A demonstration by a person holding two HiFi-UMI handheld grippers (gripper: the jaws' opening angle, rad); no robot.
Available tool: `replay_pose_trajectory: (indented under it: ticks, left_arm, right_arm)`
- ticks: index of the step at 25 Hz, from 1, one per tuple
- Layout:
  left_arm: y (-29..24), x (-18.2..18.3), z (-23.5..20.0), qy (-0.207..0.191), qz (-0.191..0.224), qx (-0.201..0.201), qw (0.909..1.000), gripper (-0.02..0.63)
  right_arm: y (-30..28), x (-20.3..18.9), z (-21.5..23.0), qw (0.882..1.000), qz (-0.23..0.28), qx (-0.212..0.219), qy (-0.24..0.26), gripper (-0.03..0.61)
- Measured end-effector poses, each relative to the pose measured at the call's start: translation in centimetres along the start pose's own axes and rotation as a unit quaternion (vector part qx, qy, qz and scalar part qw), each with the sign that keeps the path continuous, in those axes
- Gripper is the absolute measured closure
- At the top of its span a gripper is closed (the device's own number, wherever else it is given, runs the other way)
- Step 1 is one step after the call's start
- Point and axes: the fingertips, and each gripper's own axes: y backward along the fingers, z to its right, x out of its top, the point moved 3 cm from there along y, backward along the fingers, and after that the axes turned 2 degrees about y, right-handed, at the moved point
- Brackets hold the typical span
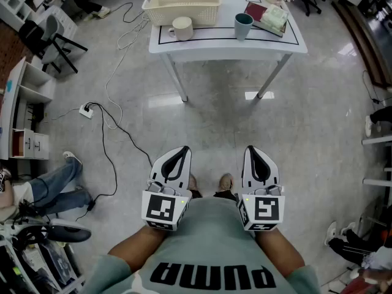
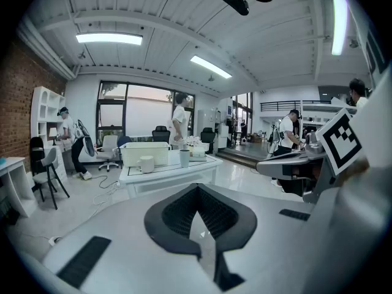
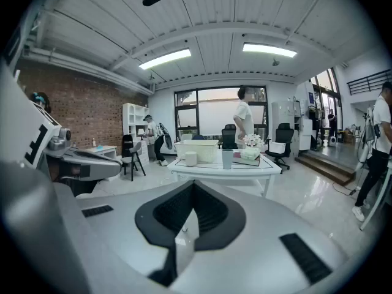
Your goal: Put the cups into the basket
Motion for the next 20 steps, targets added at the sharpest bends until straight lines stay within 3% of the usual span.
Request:
replay_pose_trajectory:
  ticks: [9,20]
  left_arm:
    - [-1.6,-0.1,-1.0,-0.011,-0.002,0.032,0.9994,0.609]
    - [-1.2,-0.1,-1.3,0.003,0.003,0.018,0.9998,0.609]
  right_arm:
    - [-2.2,-0.1,-1.4,1.0,-0.005,0.009,0.009,0.569]
    - [-2.3,0.4,-2.2,1.0,-0.001,0.012,-0.002,0.568]
